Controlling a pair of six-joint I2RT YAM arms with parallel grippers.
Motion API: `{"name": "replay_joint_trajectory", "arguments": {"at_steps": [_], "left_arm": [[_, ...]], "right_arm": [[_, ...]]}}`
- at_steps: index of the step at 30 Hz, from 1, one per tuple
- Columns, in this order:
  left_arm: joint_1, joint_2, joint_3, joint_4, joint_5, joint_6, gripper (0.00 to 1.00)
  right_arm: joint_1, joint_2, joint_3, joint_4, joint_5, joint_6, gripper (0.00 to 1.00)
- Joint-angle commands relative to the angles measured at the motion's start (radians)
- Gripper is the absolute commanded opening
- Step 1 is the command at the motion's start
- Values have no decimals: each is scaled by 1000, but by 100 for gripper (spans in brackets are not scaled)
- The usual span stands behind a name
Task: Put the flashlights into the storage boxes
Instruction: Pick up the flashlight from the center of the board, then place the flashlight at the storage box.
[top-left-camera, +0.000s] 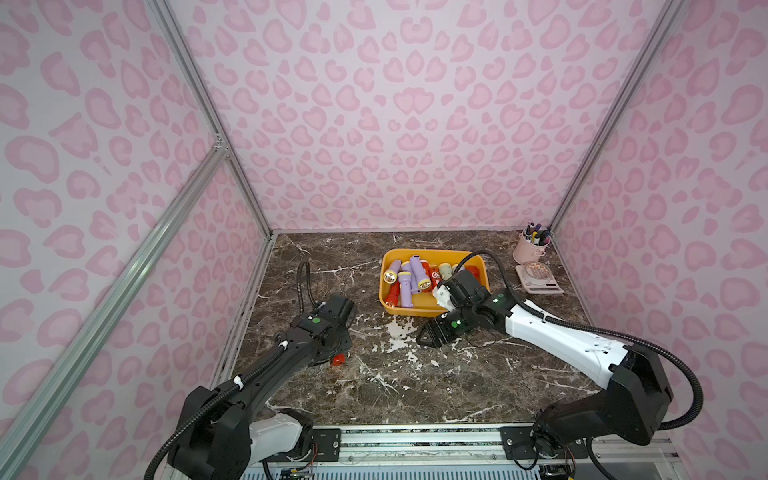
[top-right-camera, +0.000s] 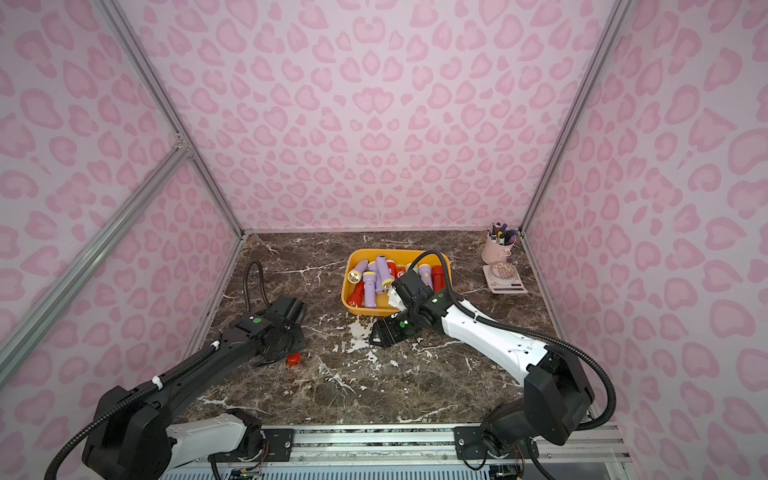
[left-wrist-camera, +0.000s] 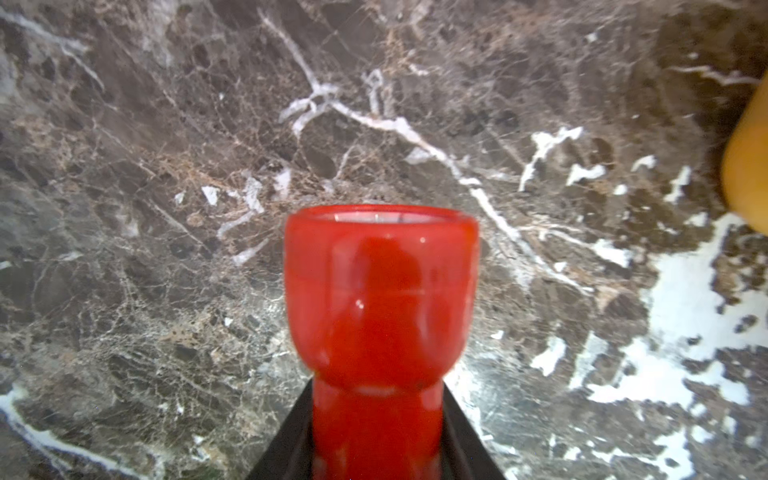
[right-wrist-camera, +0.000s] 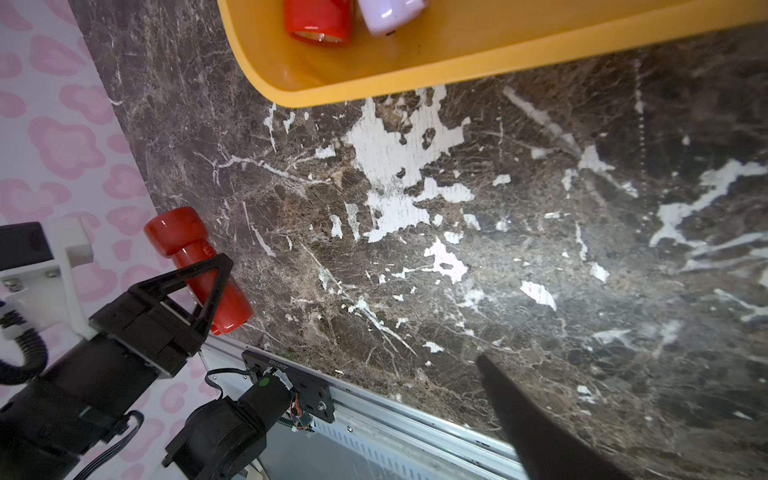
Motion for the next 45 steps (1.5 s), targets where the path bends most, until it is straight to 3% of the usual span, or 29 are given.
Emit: {"name": "replay_joint_trajectory", "arguments": {"at_steps": [1,11,21,36,45], "left_arm": [[-39,20,61,-44,-30,-26,19],[-148,220,351,-72,-40,27,18],[-223,590,815,-59,6,116,18],[-252,1064,1381,51,259,170,21],[-251,1224,1537,108,356,135,24]], "right_arm": [[-7,0,15,-30,14,-20,74],[-71,-124,-75,-52,38,6,74],[-211,-230,-113,-123,42,-17,74],[-323,-294,-141,-190,40,-16,74],[-378,-359,-171,-204,60,-14,74]]}}
